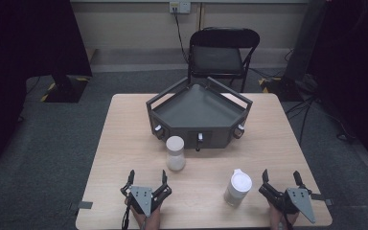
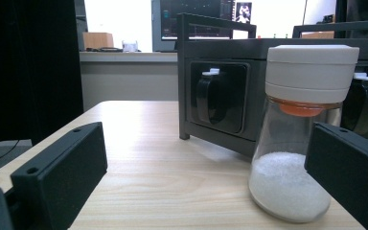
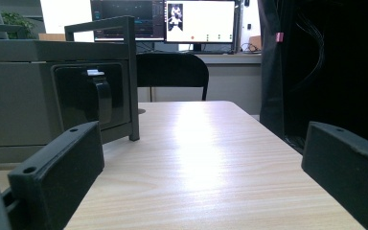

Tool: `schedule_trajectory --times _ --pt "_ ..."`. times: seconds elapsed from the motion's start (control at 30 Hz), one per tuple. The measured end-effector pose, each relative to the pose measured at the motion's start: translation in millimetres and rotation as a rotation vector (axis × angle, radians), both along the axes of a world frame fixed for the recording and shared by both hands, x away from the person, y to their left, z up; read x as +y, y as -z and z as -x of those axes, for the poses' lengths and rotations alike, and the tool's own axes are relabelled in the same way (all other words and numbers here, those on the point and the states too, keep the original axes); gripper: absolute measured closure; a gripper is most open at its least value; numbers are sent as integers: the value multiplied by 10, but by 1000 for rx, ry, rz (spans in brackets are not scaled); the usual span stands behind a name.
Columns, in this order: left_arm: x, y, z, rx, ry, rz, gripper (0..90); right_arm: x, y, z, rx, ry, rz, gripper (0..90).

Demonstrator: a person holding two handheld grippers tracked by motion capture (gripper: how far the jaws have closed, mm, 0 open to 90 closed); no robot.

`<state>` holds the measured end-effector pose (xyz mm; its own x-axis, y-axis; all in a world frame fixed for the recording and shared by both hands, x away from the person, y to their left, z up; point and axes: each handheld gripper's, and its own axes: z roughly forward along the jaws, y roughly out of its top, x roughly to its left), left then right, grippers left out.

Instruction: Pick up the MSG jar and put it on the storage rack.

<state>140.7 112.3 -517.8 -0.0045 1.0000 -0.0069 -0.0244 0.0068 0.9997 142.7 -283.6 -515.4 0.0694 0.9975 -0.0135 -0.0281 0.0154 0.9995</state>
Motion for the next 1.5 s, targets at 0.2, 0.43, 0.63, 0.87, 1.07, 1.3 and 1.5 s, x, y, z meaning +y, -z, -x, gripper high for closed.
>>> schedule_trajectory --times 0.2,0.43,0.63,0.87,1.07,1.3,1.5 --pt "-12 1 0 -1 -7 0 0 -1 1 0 -1 0 0 0" --pt "-5 -1 -2 0 -3 2 0 1 1 0 0 0 1 0" --pt "-11 0 -1 0 -7 1 0 2 1 0 -1 0 1 0" --pt "-17 -1 1 0 -8 -1 0 7 0 0 0 3 0 0" --pt "-28 -15 3 8 -8 -10 0 16 0 -1 0 9 1 0" --pt "-36 -50 -7 26 11 -28 0 19 -1 -1 0 10 1 0" --pt "-23 -95 -5 20 22 -14 0 23 -1 -1 0 12 1 0"
